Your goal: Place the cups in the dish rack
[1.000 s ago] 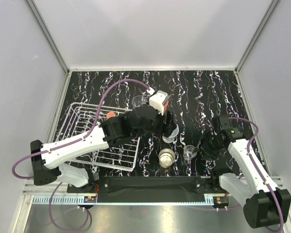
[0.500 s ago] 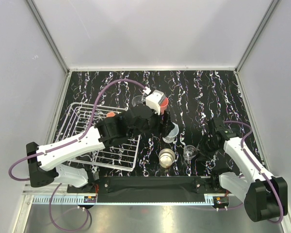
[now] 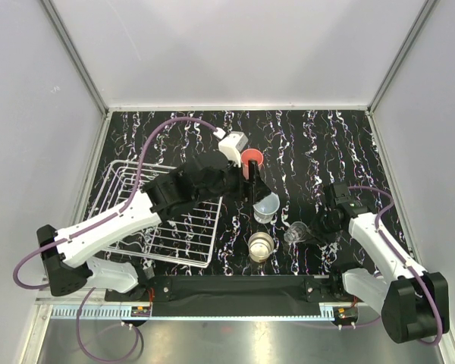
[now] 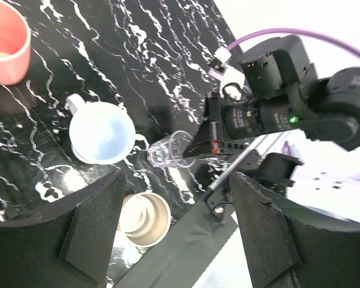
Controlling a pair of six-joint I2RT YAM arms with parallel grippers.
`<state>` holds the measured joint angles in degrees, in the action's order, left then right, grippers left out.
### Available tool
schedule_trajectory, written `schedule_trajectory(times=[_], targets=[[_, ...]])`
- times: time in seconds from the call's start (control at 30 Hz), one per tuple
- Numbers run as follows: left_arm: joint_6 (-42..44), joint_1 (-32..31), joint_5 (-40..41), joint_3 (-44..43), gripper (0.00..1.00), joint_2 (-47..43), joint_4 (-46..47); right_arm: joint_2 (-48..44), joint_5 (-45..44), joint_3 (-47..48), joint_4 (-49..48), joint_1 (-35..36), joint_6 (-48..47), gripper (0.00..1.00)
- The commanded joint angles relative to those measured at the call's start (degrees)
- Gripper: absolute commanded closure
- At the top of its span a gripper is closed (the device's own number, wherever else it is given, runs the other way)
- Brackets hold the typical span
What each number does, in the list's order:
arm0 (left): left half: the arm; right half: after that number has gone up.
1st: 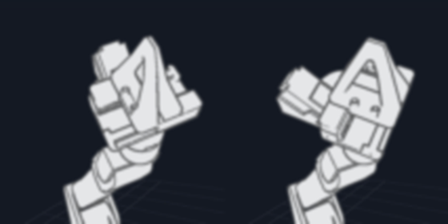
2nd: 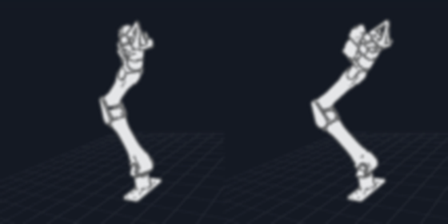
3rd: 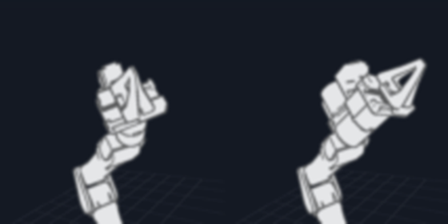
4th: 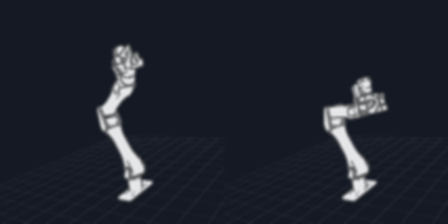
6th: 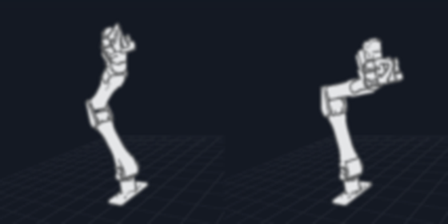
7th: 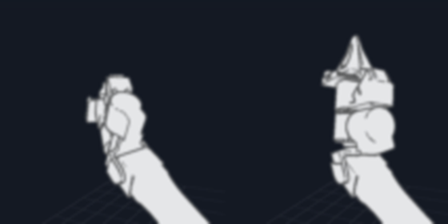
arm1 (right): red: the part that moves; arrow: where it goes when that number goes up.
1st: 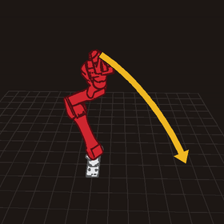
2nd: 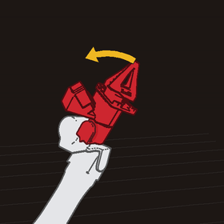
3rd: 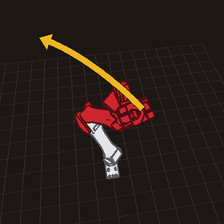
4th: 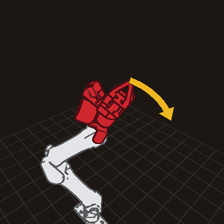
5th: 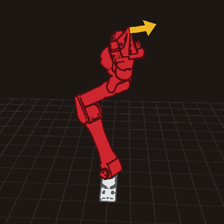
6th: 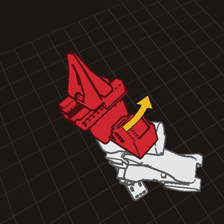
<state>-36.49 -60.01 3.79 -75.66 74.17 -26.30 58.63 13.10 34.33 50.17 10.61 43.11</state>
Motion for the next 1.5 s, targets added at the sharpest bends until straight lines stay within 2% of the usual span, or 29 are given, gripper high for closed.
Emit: schedule_trajectory(times=[0.0, 0.1, 0.17, 0.33, 0.47, 0.6, 0.73, 0.87, 1.13, 1.27, 1.47], targets=[[-3.7, 3.0, -7.0, -1.0, 0.24, -2.5, 2.1, -1.5, 1.1, 1.6, -0.8, 0.5, 0.1, 1.0], [-6.0, 5.6, -12.0, -1.8, 0.25, -1.9, 2.4, -2.7, 1.9, 6.5, 1.9, 0.5, -0.5, 1.0], [-7.6, 7.5, -18.0, -1.6, 0.25, -1.9, 5.4, -3.8, 2.2, 12.1, 4.3, 0.5, -1.6, 1.0], [-9.3, 9.2, -21.0, 1.9, 0.25, -3.9, 13.4, -3.4, 5.8, 25.5, 6.1, 0.5, -4.2, 1.0], [-9.9, 9.6, -21.4, 6.7, 0.24, -6.5, 21.4, -2.3, 16.7, 32.0, 2.2, 0.5, -5.8, 1.0], [-16.4, 10.0, -19.9, 12.4, 0.24, -8.7, 30.5, -0.4, 26.6, 36.2, -7.1, 0.5, -6.1, 1.0], [-23.4, 10.6, -19.7, 11.2, 0.24, -7.6, 35.0, 0.8, 32.0, 40.4, -15.6, 0.5, -5.3, 1.0], [-32.4, 10.7, -14.8, 12.0, 0.25, -8.3, 38.4, 1.0, 35.6, 39.8, -27.0, 0.5, -3.5, 1.0], [-48.8, 10.7, -7.4, 17.6, 0.25, -8.5, 54.2, -1.9, 38.3, 33.6, -46.8, 0.5, 3.6, 1.0], [-51.4, 10.7, -7.0, 17.1, 0.25, -6.9, 57.9, -3.0, 38.5, 33.5, -48.6, 0.5, 3.7, 1.0], [-49.4, 9.7, -4.3, 14.1, 0.29, -5.4, 58.7, -3.2, 39.6, 31.8, -53.4, 0.5, 6.0, 1.0]])
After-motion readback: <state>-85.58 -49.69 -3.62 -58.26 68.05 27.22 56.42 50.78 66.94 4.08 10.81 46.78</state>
